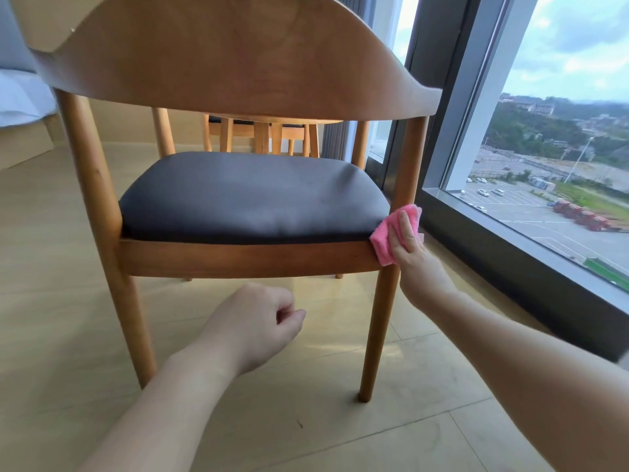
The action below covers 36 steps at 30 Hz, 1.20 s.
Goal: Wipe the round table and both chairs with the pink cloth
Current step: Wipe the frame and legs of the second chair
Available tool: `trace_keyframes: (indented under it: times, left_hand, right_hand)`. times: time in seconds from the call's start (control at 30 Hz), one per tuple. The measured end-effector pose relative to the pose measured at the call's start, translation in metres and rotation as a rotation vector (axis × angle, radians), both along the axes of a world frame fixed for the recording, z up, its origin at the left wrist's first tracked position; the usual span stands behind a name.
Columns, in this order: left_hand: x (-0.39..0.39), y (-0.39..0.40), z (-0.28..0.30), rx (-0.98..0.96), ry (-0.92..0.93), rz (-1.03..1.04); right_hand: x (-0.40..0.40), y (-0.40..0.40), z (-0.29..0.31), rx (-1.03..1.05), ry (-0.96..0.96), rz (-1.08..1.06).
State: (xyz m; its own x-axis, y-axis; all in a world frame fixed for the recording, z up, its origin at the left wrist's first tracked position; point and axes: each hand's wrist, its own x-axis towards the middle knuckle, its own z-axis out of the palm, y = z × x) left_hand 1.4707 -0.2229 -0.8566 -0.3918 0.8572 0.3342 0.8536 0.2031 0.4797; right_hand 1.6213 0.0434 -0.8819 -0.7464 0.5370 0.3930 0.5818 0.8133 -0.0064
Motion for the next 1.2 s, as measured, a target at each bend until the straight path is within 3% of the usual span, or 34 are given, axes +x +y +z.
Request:
trace_keyframes:
  times: [0.27,0.47,0.73,1.0,1.2]
  left_hand:
    - [-0.003,-0.001,-0.002,-0.019,0.012,0.025]
    - [-0.014,-0.008,-0.004,0.015,-0.063,0.043]
    - [-0.051,-0.071,0.016,0.055,-0.098,0.077]
    - [-0.103,-0.157,0.068,0.106,-0.055,0.228]
    - [-0.14,-0.224,0.136,0.042,-0.146,0.434]
  right_hand:
    - [0.01,-0.025,-0.028,-0.156,0.038,-0.015]
    - [-0.019,-0.072,-0.013,-0.263,0.012,0.342]
    - [-0.086,-0.187,0.025,-0.435,0.216,0.786]
    - [-0.154,-0.27,0.067,-0.66,0.23,0.765]
    - [-0.194,-0.344,0.135,-0.992,0.132,0.776]
